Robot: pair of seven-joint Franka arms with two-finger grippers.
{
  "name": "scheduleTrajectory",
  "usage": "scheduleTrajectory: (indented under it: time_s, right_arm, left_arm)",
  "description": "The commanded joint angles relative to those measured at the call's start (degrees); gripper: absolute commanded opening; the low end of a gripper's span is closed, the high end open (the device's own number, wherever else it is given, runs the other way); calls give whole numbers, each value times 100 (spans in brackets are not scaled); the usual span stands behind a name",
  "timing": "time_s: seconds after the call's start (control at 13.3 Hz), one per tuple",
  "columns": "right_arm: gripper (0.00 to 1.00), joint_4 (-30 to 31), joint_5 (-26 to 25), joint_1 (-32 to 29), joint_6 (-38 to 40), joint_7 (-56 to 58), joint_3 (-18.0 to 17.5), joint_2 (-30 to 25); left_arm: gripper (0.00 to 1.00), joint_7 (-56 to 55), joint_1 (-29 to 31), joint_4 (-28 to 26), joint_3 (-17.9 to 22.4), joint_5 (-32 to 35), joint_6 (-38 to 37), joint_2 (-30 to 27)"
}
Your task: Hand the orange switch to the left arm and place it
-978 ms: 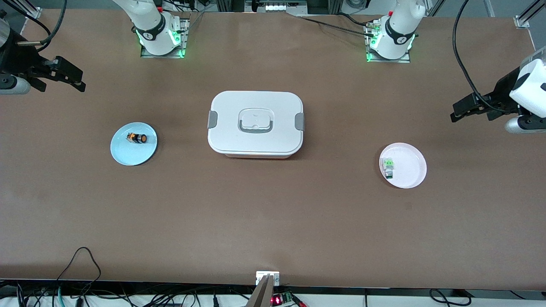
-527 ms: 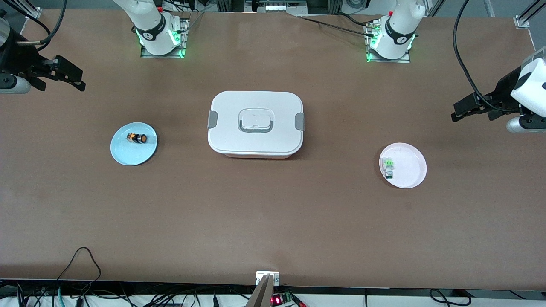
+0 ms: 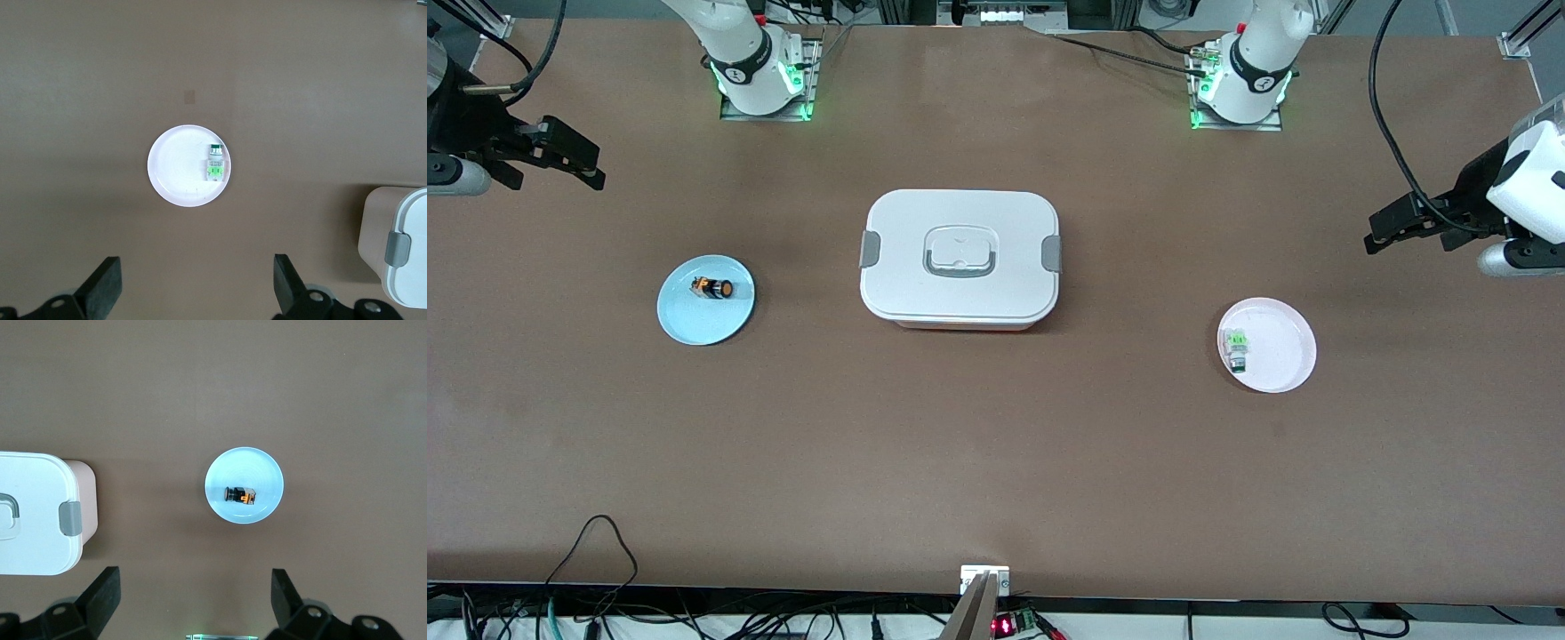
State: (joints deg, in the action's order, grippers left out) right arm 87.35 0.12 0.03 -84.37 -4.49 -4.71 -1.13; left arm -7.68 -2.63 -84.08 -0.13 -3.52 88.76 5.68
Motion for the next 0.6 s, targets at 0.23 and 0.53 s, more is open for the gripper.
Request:
scheduleTrajectory:
  time_s: [0.23,0.53]
  right_arm:
    - [100,-78,-3,-47,17,36,-30,16]
    - [100,-86,-12,-38,26,-25,-56,-19]
  left_arm:
    - [100,39,-62,50,48,62,-43,-40]
    - [100,39,-62,50,30,62,-43,-40]
